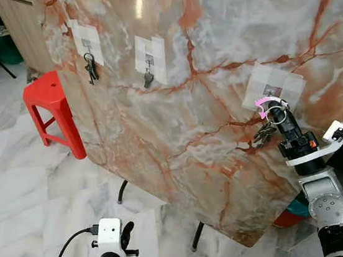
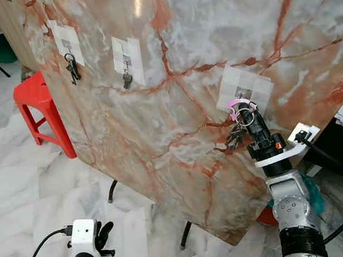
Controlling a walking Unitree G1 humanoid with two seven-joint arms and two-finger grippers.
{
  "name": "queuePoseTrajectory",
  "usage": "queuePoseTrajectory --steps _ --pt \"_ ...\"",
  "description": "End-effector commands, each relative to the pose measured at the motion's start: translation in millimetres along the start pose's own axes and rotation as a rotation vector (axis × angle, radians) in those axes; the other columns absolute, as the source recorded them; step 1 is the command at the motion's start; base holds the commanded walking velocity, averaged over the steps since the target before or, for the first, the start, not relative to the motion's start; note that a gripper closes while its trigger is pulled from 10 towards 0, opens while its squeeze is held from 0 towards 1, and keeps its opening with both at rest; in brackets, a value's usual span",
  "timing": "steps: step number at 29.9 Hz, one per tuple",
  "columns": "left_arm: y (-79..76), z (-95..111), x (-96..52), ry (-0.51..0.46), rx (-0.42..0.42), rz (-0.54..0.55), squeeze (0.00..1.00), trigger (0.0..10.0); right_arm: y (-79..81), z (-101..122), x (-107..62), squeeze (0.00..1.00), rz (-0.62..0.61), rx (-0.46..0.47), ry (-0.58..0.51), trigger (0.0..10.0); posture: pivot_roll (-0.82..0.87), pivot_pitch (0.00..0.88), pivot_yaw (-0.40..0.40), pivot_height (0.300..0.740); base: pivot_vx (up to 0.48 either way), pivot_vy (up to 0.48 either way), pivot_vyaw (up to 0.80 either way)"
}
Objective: Hang keys on a hook
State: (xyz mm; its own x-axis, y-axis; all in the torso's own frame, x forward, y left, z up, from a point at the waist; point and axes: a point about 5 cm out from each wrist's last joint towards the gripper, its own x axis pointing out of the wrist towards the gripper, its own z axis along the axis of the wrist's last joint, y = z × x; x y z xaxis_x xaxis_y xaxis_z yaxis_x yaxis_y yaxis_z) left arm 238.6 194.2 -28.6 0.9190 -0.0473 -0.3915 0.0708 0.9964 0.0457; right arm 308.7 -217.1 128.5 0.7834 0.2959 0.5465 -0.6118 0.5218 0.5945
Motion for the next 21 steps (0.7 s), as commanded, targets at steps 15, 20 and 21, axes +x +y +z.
queuePoseTrajectory --steps 15,20,21 --pt "-1.5 -3.2 -2.4 0.001 -0.001 0.0 0.0 10.0 -6.8 1.9 3.1 0.0 -0.044 -0.07 0.005 10.0 0.07 0.074 -0.103 0.74 0.0 0.0 0.0" --pt "-1.7 -3.2 -2.5 0.0 -0.001 -0.001 0.0 10.0 -8.6 3.4 4.2 0.0 -0.051 -0.076 -0.005 10.0 0.07 0.071 -0.103 0.74 0.0 0.0 0.0" --pt "-1.7 -3.2 -2.5 0.0 -0.001 -0.001 0.0 10.0 -8.6 3.4 4.2 0.0 -0.051 -0.076 -0.005 10.0 0.07 0.071 -0.103 0.74 0.0 0.0 0.0"
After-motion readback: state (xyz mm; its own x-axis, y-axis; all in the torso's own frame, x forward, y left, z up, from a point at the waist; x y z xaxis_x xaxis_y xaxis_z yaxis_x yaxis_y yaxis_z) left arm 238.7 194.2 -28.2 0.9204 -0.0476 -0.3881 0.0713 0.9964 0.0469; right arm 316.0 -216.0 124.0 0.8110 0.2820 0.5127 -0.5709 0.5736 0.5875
